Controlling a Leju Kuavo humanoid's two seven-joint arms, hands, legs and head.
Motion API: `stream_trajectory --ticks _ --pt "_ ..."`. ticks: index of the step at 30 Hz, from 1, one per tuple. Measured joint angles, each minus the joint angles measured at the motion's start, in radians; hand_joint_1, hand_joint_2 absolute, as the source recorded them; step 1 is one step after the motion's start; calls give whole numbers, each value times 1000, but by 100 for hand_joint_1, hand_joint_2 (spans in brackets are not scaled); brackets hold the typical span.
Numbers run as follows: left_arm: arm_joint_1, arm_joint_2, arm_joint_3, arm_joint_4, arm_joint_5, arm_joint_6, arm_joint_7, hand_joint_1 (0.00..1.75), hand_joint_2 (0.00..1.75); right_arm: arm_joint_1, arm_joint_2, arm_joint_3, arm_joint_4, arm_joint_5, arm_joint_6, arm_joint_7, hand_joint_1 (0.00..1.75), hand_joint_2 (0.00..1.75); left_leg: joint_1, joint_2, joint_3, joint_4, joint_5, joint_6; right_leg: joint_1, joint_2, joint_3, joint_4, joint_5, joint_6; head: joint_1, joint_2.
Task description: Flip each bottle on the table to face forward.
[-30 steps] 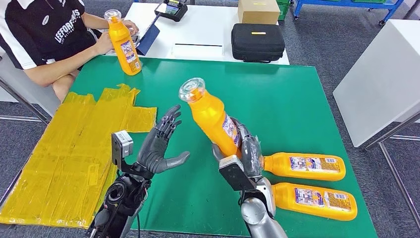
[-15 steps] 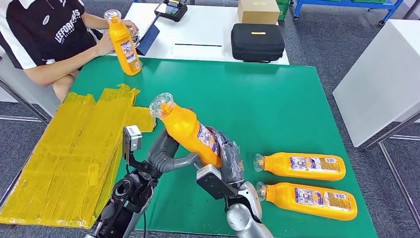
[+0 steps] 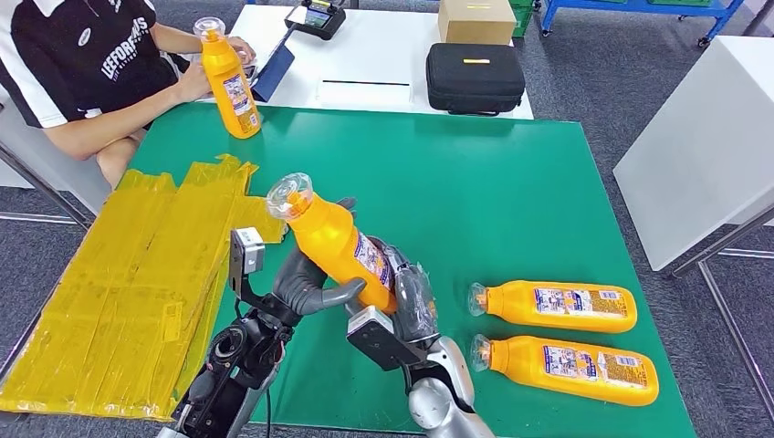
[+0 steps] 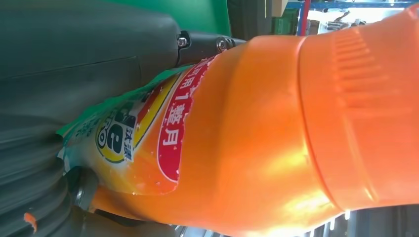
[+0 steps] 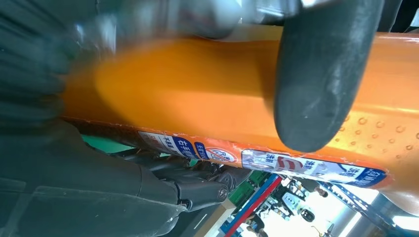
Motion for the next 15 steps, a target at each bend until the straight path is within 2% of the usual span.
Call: stream_trajectory --ticks 8,10,11,14,15 --pt "-2 -2 0 5 7 0 3 0 175 0 2 2 3 6 8 1 175 175 0 0 0 0 0 0 0 0 0 0 0 0 0 0" --pt "-4 -2 0 9 20 0 6 6 175 0 4 4 4 14 13 4 175 175 0 0 0 0 0 0 0 0 0 0 0 0 0 0" --pt "-5 -3 0 11 29 0 7 24 175 0 5 5 5 18 14 6 175 175 0 0 0 0 0 0 0 0 0 0 0 0 0 0" --pt "-7 -3 1 14 55 7 6 138 175 -1 8 6 5 25 15 12 175 175 0 0 0 0 0 0 0 0 0 0 0 0 0 0" --pt "-7 -3 2 14 63 13 5 164 175 -2 8 6 5 27 15 13 175 175 0 0 0 0 0 0 0 0 0 0 0 0 0 0"
